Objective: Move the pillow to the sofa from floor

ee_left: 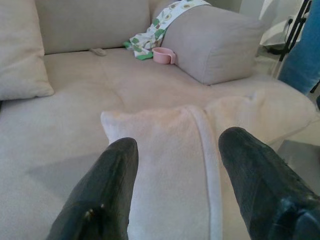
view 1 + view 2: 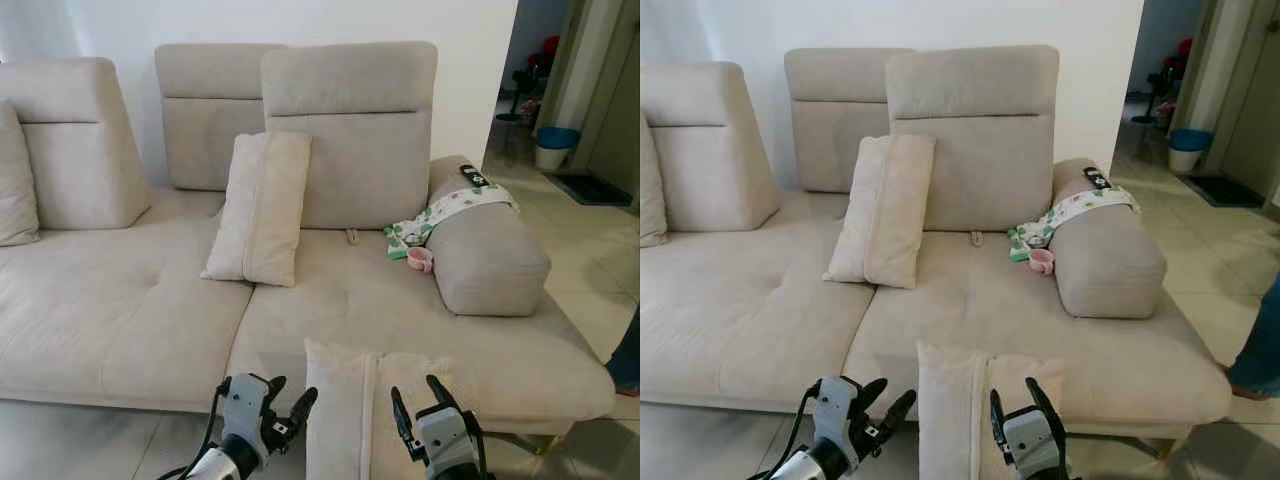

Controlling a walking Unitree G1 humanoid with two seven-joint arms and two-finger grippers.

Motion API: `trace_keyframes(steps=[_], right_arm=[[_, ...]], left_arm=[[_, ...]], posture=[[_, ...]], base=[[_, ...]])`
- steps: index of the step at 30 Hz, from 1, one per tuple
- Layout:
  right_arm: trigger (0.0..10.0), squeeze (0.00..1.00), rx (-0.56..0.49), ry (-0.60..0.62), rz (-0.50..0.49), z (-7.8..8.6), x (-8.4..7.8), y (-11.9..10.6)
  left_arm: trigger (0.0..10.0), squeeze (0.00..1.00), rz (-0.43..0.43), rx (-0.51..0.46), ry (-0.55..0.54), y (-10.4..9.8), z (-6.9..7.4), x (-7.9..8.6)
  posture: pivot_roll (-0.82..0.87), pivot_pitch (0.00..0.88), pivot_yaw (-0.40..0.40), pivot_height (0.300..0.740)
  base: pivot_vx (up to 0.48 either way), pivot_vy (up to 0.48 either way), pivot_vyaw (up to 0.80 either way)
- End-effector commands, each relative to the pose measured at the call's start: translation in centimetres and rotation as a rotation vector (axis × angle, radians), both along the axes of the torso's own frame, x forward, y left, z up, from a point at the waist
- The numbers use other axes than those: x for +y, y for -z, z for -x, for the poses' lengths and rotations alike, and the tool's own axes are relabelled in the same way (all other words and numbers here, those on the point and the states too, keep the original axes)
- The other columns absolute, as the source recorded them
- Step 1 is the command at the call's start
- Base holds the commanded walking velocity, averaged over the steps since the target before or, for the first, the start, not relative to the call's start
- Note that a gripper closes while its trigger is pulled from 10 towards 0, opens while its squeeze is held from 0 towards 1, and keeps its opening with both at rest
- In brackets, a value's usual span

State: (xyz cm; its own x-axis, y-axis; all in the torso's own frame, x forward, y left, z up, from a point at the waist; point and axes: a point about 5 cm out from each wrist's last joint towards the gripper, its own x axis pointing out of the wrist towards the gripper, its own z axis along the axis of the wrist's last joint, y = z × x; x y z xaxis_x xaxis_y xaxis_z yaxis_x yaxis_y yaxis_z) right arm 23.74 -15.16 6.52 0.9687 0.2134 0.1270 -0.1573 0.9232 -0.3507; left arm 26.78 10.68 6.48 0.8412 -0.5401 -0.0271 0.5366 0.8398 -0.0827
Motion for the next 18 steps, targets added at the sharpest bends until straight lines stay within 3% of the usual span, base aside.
trace_keyframes(steps=[1,3,6,7,10,11,14,18], right_arm=[[10.0,0.00,0.050,-0.049,0.001,0.5,0.0,0.7],[10.0,0.00,0.079,-0.076,0.007,0.7,-0.3,1.0],[10.0,0.00,0.192,-0.179,0.057,1.5,-1.8,2.0],[10.0,0.00,0.192,-0.179,0.057,1.5,-1.8,2.0],[10.0,0.00,0.275,-0.264,0.159,2.3,-3.8,2.4],[10.0,0.00,0.275,-0.264,0.159,2.3,-3.8,2.4],[10.0,0.00,0.266,-0.239,0.243,1.8,-5.9,1.2],[10.0,0.00,0.264,-0.172,0.344,0.7,-8.3,-0.1]], left_arm=[[10.0,0.00,-0.041,-0.045,0.022,-0.4,0.0,0.0],[10.0,0.00,-0.062,-0.069,0.044,-0.7,0.0,-0.2],[10.0,0.00,-0.179,-0.159,0.101,-1.3,-0.1,-0.7],[10.0,0.00,-0.179,-0.159,0.101,-1.3,-0.1,-0.7],[10.0,0.00,-0.212,-0.192,0.128,-1.7,-0.5,-0.8],[10.0,0.00,-0.212,-0.192,0.128,-1.7,-0.5,-0.8],[10.0,0.00,-0.264,-0.237,0.178,-2.1,-0.7,-1.0],[10.0,0.00,-0.399,-0.322,0.238,-2.6,-1.0,-1.6]], posture=[[0.08,0.000,0.096,0.519],[0.08,0.000,0.096,0.519],[0.07,0.000,0.099,0.519],[0.07,0.000,0.099,0.519],[0.06,0.000,0.105,0.519],[0.06,0.000,0.105,0.519],[0.05,0.000,0.109,0.519],[0.05,0.005,0.116,0.519]], base=[[0.000,0.000,0.00],[0.000,0.000,0.00],[0.000,0.000,0.00],[0.000,0.000,0.00],[0.000,0.000,0.00],[0.000,0.000,0.00],[0.000,0.000,0.00],[0.000,0.000,0.00]])
